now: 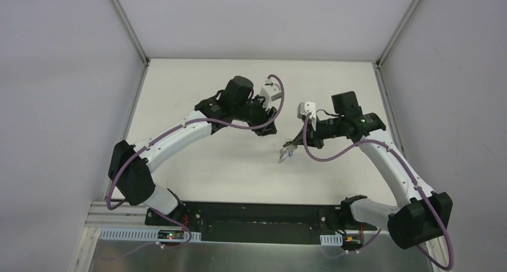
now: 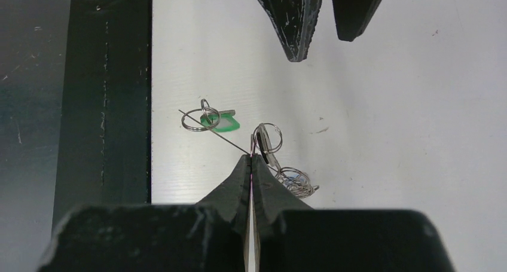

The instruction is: Put the keys on the keyring

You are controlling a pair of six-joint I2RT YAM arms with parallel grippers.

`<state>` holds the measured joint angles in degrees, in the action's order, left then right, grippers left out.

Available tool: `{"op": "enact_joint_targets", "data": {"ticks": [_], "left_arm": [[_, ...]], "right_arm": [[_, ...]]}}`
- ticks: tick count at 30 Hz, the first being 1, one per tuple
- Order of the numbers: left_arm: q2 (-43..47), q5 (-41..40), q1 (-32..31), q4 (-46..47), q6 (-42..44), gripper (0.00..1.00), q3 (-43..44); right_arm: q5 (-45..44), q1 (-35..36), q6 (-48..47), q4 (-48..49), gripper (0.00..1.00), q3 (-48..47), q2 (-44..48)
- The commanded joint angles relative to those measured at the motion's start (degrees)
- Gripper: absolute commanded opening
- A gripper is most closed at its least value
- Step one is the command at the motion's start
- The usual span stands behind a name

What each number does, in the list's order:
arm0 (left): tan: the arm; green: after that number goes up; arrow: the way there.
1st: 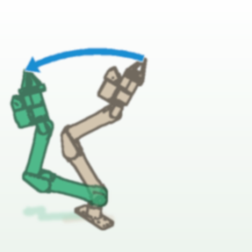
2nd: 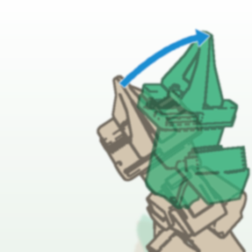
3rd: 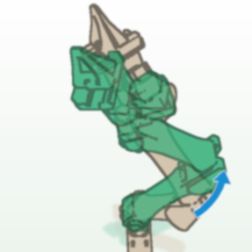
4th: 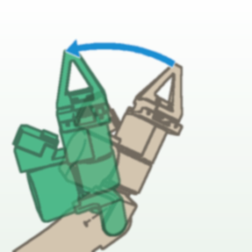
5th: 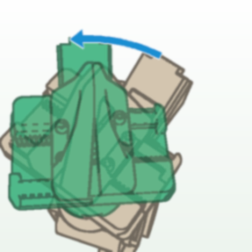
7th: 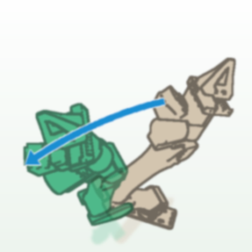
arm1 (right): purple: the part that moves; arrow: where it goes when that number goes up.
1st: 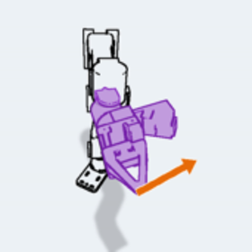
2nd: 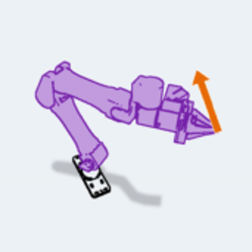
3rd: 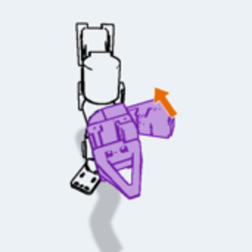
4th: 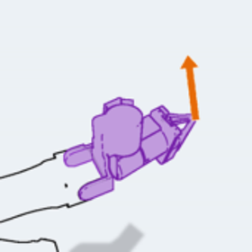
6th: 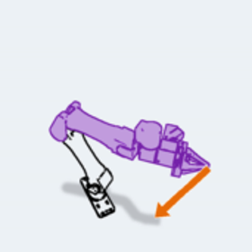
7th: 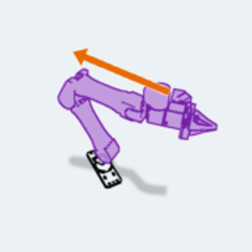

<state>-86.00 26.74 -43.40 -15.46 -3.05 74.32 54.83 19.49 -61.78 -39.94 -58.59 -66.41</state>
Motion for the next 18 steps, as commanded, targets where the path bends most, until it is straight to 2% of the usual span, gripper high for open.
{"op": "enact_joint_targets", "data": {"ticks": [1, 5, 10, 15, 18], "left_arm": [[2.0, 6.9, 0.4, -5.1, 19.4, 0.44, 1.4], [3.0, 6.7, 0.3, -9.2, 23.6, 0.45, 2.0], [4.9, 5.2, 0.3, -6.6, 24.4, 0.46, -0.3], [2.4, 0.2, 0.3, -5.5, 19.7, 0.47, 1.9], [0.0, -2.1, 0.3, -5.4, 15.1, 0.48, 3.6]], "right_arm": [[0.9, 2.2, -9.5, -11.8, 0.0, -4.3, -0.4], [-6.5, 4.5, -11.8, -14.6, 0.0, -6.1, 1.3], [-17.4, 5.2, -14.7, -14.2, 0.0, -7.2, 5.2], [-25.4, 5.3, -16.3, -8.9, 0.0, -1.7, 8.4], [-26.0, 5.3, -15.7, -2.9, 0.0, 4.0, 10.8]]}}
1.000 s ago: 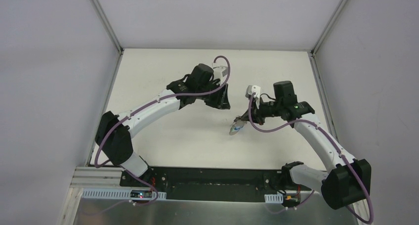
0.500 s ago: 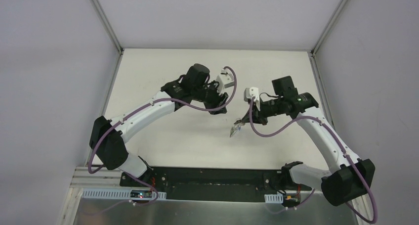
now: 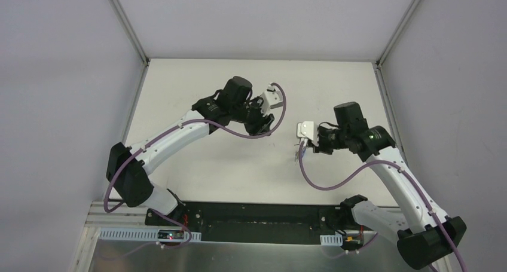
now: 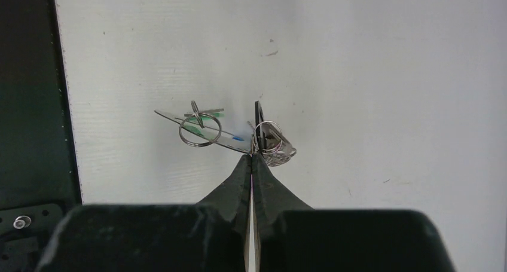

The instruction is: Put the keys on the keyring

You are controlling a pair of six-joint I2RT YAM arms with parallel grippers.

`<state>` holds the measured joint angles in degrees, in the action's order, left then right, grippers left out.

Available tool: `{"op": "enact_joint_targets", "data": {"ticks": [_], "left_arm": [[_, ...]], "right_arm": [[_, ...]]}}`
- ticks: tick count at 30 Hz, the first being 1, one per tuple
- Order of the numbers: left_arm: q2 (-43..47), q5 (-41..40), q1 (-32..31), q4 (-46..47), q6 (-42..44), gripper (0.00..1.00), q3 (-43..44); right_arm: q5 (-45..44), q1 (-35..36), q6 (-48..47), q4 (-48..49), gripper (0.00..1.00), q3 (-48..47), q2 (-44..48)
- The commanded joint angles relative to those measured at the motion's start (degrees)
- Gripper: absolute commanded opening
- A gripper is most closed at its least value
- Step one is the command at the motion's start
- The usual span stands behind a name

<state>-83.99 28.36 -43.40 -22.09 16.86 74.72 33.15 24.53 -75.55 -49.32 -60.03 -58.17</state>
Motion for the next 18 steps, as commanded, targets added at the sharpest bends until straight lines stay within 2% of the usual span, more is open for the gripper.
{"op": "enact_joint_targets", "data": {"ticks": [1, 8, 11, 18], "left_arm": [[-2.6, -4.1, 0.4, 1.8, -6.9, 0.48, 3.4], [-6.3, 1.3, 0.3, 7.6, -16.5, 0.51, 1.1], [-8.5, 2.9, 0.0, 8.2, -19.0, 0.58, 0.5], [-14.1, 5.5, -1.9, 11.1, -24.5, 0.59, 0.1]], "right_arm": [[-3.4, 0.2, -1.6, 8.6, 0.0, 7.0, 3.2], [6.5, 0.2, 1.8, 10.7, 0.0, 14.1, 3.1], [7.3, 0.2, 2.7, 10.9, 0.0, 17.0, 3.4], [7.2, 0.2, 5.3, 14.6, 0.0, 24.2, 5.0]]}}
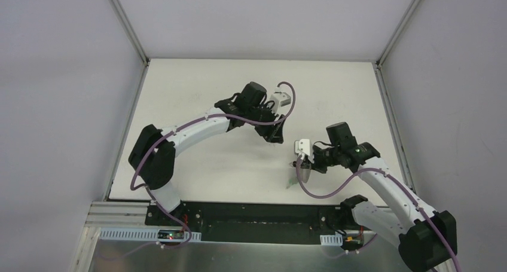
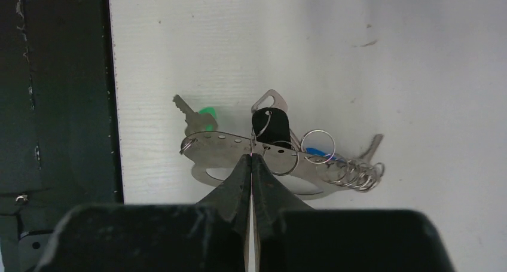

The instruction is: Put the keys on the keyring

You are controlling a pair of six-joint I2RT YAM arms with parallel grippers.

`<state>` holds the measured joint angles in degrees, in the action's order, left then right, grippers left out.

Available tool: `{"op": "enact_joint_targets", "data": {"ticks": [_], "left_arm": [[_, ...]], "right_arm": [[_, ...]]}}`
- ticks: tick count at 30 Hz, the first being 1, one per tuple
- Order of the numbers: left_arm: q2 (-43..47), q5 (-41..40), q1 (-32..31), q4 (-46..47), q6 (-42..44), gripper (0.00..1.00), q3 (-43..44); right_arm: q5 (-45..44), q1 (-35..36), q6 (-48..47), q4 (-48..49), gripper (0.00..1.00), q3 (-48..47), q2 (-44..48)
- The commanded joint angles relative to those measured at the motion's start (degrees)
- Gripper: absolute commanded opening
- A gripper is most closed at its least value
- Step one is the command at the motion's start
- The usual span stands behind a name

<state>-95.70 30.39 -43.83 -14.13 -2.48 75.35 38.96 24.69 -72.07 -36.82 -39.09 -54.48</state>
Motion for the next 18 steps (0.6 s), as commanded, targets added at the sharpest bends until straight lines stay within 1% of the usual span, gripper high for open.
{"op": "enact_joint_targets", "data": {"ticks": [1, 5, 9, 13, 15, 18], "left_arm": [[-3.3, 3.9, -1.7, 3.1, -5.9, 0.59, -0.2], [-5.7, 6.0, -2.6, 3.5, -7.1, 0.57, 0.6], [-5.1, 6.3, -3.2, 5.3, -4.0, 0.56, -1.2], [-3.2, 9.9, -3.5, 9.6, -1.2, 0.54, -4.2], [-1.5, 13.9, -3.5, 12.4, 1.4, 0.53, -6.1], [0.7, 17.8, -3.5, 12.7, 9.5, 0.52, -7.9]], "right_arm": [[1.3, -0.2, 2.1, 2.5, 0.0, 4.1, 1.5], [1.9, -0.8, 3.4, 2.9, 0.0, 4.2, 1.9], [2.4, -1.0, 4.2, 2.5, 0.0, 3.0, 1.4], [4.1, -1.4, 5.2, 2.1, 0.0, 1.4, 0.5], [5.4, -1.9, 6.0, 1.7, 0.0, 0.3, 0.2], [7.8, -2.8, 7.3, 1.1, 0.0, -1.3, 0.0]]}}
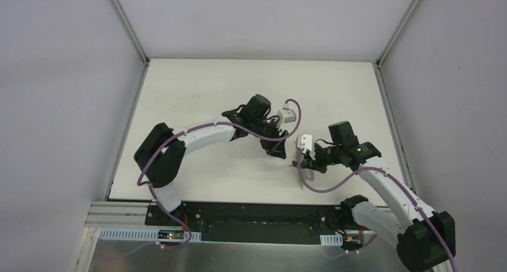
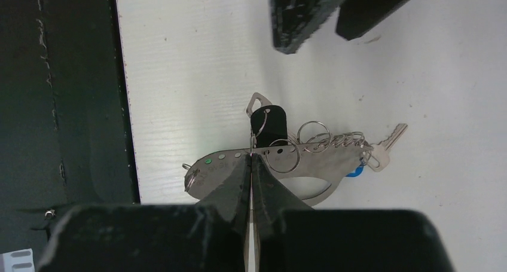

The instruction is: Put the keys on the keyring

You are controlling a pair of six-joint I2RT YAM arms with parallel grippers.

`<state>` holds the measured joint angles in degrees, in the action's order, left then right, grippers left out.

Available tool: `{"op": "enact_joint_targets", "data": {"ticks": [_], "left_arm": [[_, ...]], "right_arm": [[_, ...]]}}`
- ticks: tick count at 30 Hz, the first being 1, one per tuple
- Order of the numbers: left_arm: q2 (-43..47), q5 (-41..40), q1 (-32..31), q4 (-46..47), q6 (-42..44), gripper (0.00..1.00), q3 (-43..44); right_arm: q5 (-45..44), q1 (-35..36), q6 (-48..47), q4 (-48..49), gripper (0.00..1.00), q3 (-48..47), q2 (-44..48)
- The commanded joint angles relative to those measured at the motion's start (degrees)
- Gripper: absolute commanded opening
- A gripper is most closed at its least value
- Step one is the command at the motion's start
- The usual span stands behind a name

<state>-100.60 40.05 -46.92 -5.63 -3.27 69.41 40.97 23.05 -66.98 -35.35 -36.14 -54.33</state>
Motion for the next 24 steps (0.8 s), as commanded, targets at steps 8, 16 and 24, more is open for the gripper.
{"op": "enact_joint_targets", "data": {"ticks": [8, 16, 24], "left_arm": [[7.9, 7.8, -0.5, -5.4, 20.8, 0.52, 1.7], [9.9, 3.2, -2.4, -3.6, 19.4, 0.52, 1.1], [6.6, -2.1, -4.6, -6.7, 22.8, 0.48, 5.9]], "right_arm": [[14.7, -3.5, 3.8, -4.2, 0.0, -9.9, -2.0], [20.2, -6.3, 4.3, -4.3, 0.0, -10.9, -3.3], [22.5, -7.4, 1.5, -6.5, 0.0, -9.6, -3.9]]}}
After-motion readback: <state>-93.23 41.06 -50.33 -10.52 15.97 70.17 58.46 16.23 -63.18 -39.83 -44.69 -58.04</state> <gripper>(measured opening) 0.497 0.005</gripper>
